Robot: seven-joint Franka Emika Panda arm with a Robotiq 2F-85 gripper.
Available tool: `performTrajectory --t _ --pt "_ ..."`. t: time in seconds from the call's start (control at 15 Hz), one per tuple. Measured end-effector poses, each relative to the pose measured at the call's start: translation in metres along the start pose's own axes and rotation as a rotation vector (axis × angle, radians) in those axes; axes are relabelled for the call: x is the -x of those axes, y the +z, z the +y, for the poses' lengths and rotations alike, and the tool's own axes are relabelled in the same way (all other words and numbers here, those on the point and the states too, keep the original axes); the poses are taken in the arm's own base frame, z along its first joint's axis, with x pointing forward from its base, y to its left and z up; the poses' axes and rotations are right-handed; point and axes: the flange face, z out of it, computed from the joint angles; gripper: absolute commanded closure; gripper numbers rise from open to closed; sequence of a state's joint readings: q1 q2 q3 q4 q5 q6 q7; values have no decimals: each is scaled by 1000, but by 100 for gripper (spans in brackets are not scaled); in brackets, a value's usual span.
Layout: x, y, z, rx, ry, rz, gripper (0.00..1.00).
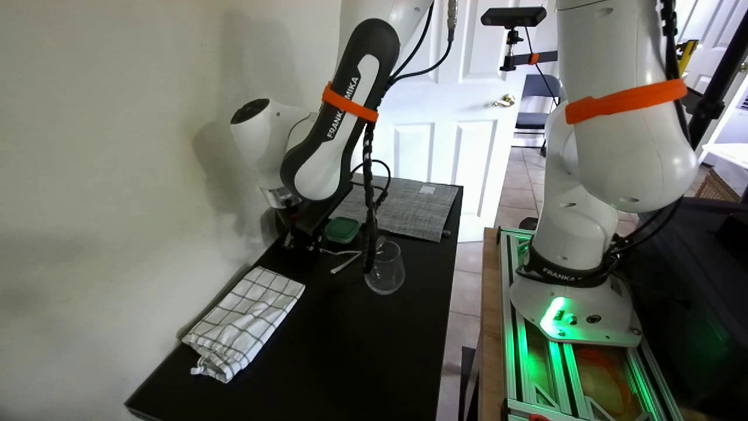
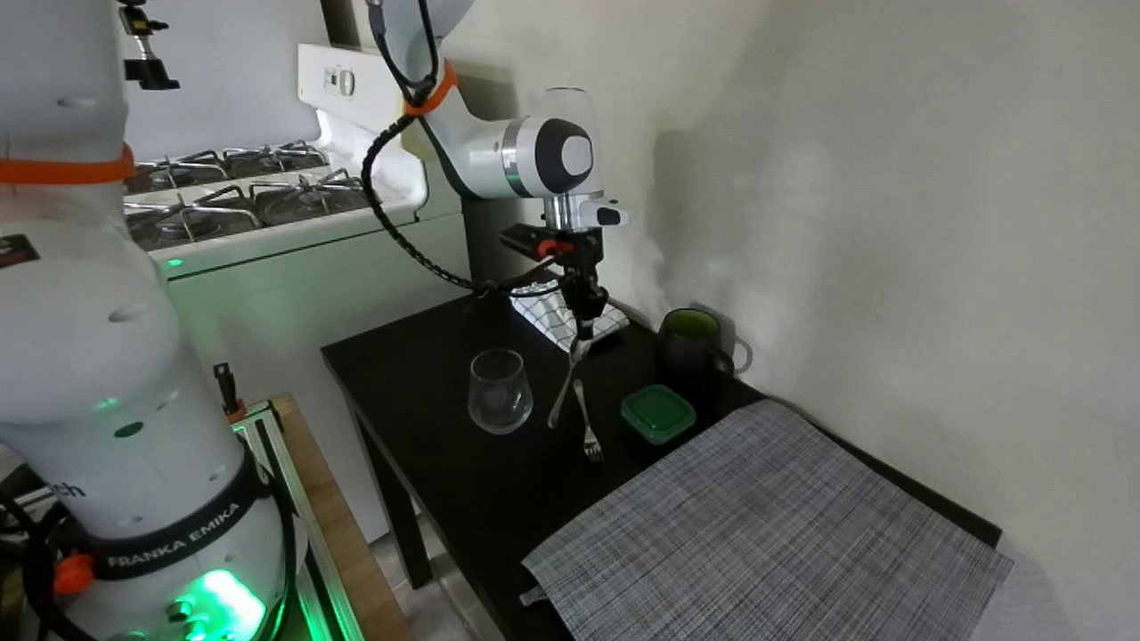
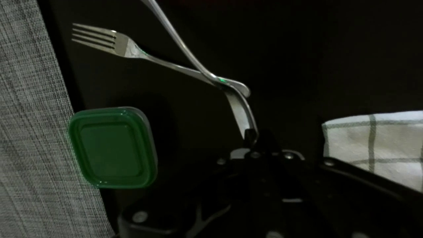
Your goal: Put the spoon into the glass cup
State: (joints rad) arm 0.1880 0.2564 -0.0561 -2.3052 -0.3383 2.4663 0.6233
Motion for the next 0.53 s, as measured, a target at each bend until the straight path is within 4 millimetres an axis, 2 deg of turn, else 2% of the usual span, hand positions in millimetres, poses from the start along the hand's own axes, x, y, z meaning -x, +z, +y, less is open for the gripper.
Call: performTrajectory --t 0.27,0.53 --pt "0 -33 12 -55 -28 34 99" --pt "13 -67 26 -149 -48 50 99"
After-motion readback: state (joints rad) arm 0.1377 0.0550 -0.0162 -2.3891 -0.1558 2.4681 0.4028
